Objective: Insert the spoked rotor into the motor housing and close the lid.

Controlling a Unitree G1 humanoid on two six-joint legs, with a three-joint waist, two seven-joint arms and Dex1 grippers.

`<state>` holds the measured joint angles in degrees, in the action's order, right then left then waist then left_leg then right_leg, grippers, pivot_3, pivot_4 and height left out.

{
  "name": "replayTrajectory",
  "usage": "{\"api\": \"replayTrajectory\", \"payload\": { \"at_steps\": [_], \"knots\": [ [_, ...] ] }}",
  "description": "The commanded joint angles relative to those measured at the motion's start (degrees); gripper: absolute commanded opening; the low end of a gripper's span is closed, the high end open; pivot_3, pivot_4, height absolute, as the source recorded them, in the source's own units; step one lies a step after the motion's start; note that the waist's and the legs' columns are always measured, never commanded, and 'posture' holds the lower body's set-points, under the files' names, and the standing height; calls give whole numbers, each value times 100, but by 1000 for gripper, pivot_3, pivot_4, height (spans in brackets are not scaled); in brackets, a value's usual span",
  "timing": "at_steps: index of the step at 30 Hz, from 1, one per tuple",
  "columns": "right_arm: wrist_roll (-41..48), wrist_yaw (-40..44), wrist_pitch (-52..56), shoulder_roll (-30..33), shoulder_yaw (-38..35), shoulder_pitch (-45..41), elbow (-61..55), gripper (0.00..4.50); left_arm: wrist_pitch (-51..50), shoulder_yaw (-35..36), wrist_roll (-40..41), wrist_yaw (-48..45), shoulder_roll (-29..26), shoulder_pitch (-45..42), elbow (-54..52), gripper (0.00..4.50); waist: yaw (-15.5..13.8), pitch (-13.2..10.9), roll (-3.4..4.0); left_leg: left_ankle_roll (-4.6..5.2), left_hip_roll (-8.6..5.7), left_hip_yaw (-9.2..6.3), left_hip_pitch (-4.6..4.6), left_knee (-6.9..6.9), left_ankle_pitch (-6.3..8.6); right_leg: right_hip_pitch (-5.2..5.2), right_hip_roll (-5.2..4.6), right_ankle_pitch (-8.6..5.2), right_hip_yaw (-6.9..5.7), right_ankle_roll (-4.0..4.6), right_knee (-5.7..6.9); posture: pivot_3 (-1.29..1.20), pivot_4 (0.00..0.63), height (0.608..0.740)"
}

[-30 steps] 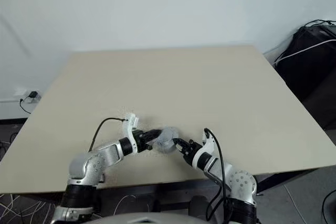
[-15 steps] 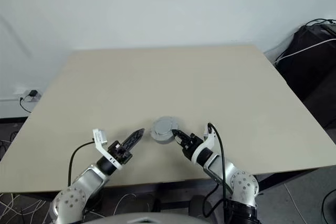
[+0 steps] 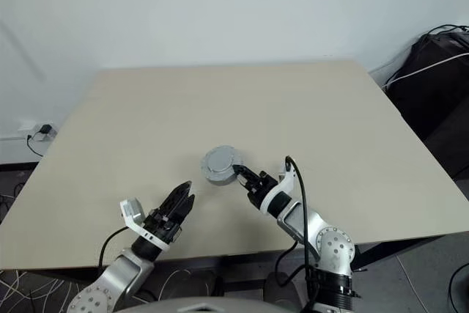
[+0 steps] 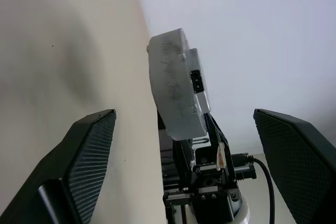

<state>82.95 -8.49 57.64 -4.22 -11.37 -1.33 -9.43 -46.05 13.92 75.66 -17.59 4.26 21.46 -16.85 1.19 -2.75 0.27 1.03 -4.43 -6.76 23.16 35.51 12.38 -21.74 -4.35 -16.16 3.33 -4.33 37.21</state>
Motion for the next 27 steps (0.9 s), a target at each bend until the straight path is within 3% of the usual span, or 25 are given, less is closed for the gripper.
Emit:
{"api": "replayTrajectory", "payload": {
  "at_steps": [1, 26, 27],
  "knots": [
    [377, 58, 46, 21, 207, -89, -274, 1208, 117, -140, 288, -96, 275, -77, 82, 4472, -1, 0, 0, 0, 0, 1, 0, 0, 0, 1, 1, 1, 0, 0, -2, 0, 0, 740],
    [1082, 79, 189, 666, 959, 343, -420, 1208, 267, -582, 300, -406, 40, -57, 531, 4472, -8, 2, 1, 10, -1, 4, 0, 6, 3, 12, 1, 4, 0, -2, -14, 0, 0, 740],
    [1089, 80, 174, 681, 965, 339, -416, 1208, 273, -587, 302, -403, 38, -55, 528, 4302, -8, 2, 2, 11, -1, 4, 0, 6, 3, 12, 1, 5, 0, -3, -14, 0, 0, 740]
  ]
}}
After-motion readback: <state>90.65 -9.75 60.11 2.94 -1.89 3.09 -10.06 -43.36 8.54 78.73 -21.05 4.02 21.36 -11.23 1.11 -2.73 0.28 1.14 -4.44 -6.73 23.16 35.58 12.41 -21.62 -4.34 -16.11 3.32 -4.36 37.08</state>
